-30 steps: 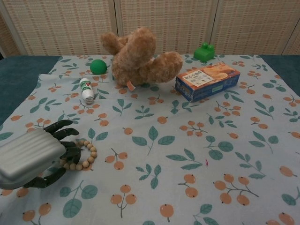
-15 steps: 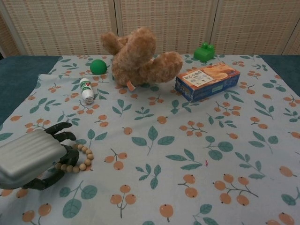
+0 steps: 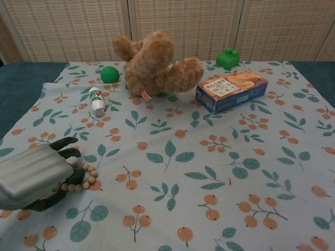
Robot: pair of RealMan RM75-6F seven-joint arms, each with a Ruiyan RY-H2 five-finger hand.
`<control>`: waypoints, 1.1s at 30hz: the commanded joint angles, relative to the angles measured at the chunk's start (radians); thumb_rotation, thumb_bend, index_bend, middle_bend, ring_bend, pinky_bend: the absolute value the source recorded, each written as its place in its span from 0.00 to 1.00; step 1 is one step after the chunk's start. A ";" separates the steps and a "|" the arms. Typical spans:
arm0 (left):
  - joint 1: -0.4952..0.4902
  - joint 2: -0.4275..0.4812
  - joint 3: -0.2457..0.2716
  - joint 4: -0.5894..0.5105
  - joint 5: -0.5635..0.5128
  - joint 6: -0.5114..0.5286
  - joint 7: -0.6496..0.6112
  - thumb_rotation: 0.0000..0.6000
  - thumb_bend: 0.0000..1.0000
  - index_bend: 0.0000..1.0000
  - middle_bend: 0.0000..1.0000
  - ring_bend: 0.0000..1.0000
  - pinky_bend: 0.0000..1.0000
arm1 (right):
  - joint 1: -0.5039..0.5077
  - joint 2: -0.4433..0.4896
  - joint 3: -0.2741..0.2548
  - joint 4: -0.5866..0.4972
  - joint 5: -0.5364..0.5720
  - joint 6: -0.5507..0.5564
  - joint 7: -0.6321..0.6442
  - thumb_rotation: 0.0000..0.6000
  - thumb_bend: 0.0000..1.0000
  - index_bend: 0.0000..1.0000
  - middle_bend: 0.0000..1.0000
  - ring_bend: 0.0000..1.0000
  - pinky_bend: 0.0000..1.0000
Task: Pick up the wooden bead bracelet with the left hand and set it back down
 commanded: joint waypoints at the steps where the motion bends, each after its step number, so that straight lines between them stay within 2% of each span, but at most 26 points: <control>1: -0.003 0.005 0.002 -0.024 -0.023 -0.002 0.028 1.00 0.48 0.42 0.50 0.16 0.00 | 0.000 0.001 -0.001 0.000 -0.002 0.001 0.002 0.92 0.24 0.00 0.00 0.00 0.00; 6: -0.009 0.009 0.001 -0.038 -0.045 0.004 0.062 1.00 0.48 0.49 0.56 0.19 0.00 | -0.003 0.002 -0.002 -0.001 -0.005 0.005 0.004 0.92 0.24 0.00 0.00 0.00 0.00; 9: -0.010 -0.001 -0.003 -0.027 -0.035 0.032 0.063 1.00 0.51 0.61 0.69 0.27 0.00 | -0.004 0.003 -0.003 0.000 -0.006 0.007 0.005 0.92 0.24 0.00 0.00 0.00 0.00; 12: -0.011 -0.007 -0.007 -0.017 -0.006 0.060 0.037 1.00 0.58 0.70 0.76 0.32 0.01 | -0.005 0.004 -0.002 0.000 -0.006 0.008 0.007 0.92 0.24 0.00 0.00 0.00 0.00; 16: -0.020 -0.017 -0.018 0.010 0.069 0.113 -0.061 1.00 0.68 0.76 0.79 0.36 0.01 | -0.006 0.006 -0.002 0.000 -0.007 0.010 0.011 0.92 0.24 0.00 0.00 0.00 0.00; 19: -0.039 -0.012 -0.042 0.033 0.118 0.143 -0.132 1.00 0.71 0.77 0.80 0.38 0.02 | -0.007 0.006 -0.003 0.000 -0.007 0.010 0.011 0.92 0.24 0.00 0.00 0.00 0.00; 24: -0.056 0.004 -0.075 0.031 0.105 0.139 -0.165 1.00 0.75 0.77 0.79 0.38 0.02 | -0.007 0.007 -0.003 -0.001 -0.009 0.010 0.012 0.92 0.24 0.00 0.00 0.00 0.00; 25: -0.065 0.023 -0.105 0.011 0.067 0.121 -0.184 1.00 0.77 0.77 0.79 0.38 0.02 | -0.008 0.008 -0.004 -0.001 -0.011 0.012 0.013 0.92 0.24 0.00 0.00 0.00 0.00; 27: -0.096 0.132 -0.201 -0.149 -0.176 -0.027 -0.236 1.00 0.81 0.75 0.78 0.38 0.02 | -0.008 0.010 -0.007 0.000 -0.017 0.013 0.015 0.92 0.24 0.00 0.00 0.00 0.00; 29: -0.124 0.223 -0.255 -0.265 -0.367 -0.122 -0.253 1.00 0.84 0.73 0.77 0.38 0.02 | -0.009 0.011 -0.008 0.000 -0.020 0.015 0.017 0.92 0.24 0.00 0.00 0.00 0.00; 30: -0.147 0.286 -0.290 -0.332 -0.511 -0.183 -0.286 1.00 0.85 0.72 0.77 0.38 0.03 | -0.010 0.012 -0.008 0.001 -0.020 0.016 0.019 0.92 0.24 0.00 0.00 0.00 0.00; 32: -0.186 0.381 -0.354 -0.410 -0.753 -0.294 -0.397 1.00 0.87 0.69 0.76 0.38 0.03 | -0.012 0.014 -0.008 0.001 -0.020 0.020 0.023 0.92 0.24 0.00 0.00 0.00 0.00; 33: -0.209 0.439 -0.404 -0.433 -0.904 -0.374 -0.507 1.00 0.88 0.69 0.76 0.38 0.04 | -0.013 0.015 -0.008 0.001 -0.021 0.022 0.026 0.92 0.24 0.00 0.00 0.00 0.00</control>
